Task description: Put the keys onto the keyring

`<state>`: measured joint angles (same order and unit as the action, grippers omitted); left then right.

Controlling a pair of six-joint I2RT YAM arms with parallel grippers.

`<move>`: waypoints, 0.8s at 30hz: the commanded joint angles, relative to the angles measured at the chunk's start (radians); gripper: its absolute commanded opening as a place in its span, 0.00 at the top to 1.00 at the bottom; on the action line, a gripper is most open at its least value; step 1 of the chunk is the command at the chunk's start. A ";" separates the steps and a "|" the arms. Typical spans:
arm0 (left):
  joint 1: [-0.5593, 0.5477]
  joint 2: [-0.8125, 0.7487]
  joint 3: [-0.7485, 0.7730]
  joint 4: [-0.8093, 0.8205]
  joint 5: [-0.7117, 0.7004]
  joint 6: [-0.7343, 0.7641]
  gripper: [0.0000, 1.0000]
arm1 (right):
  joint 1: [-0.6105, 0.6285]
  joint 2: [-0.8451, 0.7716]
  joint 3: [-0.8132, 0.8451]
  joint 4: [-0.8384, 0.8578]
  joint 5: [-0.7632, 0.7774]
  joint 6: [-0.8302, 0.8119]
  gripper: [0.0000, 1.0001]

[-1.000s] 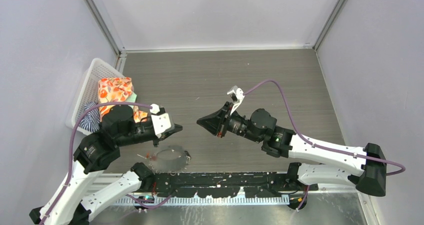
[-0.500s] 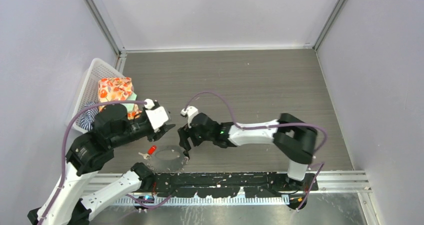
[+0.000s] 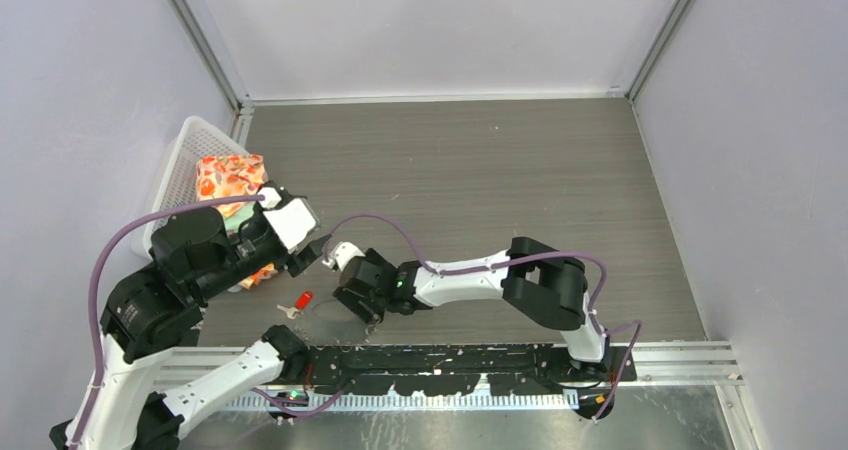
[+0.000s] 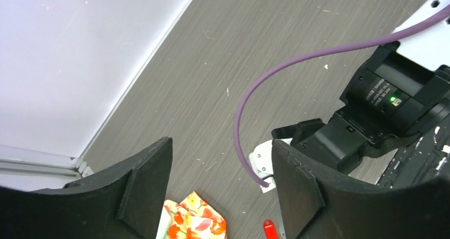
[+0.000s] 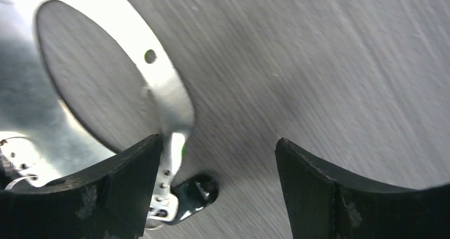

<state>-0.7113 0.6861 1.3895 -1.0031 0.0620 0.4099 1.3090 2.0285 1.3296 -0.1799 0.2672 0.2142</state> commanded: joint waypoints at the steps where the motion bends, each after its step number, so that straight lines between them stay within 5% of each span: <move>1: 0.003 0.034 0.042 0.027 -0.039 0.033 0.30 | -0.031 -0.083 -0.052 -0.169 0.166 -0.037 0.18; 12: 0.003 0.098 0.037 0.006 -0.035 0.028 0.27 | -0.191 -0.339 -0.364 -0.227 0.205 -0.029 0.19; 16: 0.002 0.127 0.030 0.008 -0.032 0.004 0.26 | -0.212 -0.432 -0.342 -0.231 0.168 -0.050 0.18; 20: 0.031 0.176 0.048 0.026 -0.084 -0.048 0.23 | -0.212 -0.506 -0.289 -0.147 0.010 -0.136 0.17; 24: 0.209 0.249 0.085 0.040 0.034 -0.106 0.19 | -0.231 -0.501 -0.248 -0.032 -0.267 -0.317 0.14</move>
<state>-0.6376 0.8822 1.4220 -1.0061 0.0273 0.3763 1.0950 1.5501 0.9974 -0.3519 0.2737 0.0757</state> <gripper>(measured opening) 0.789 0.843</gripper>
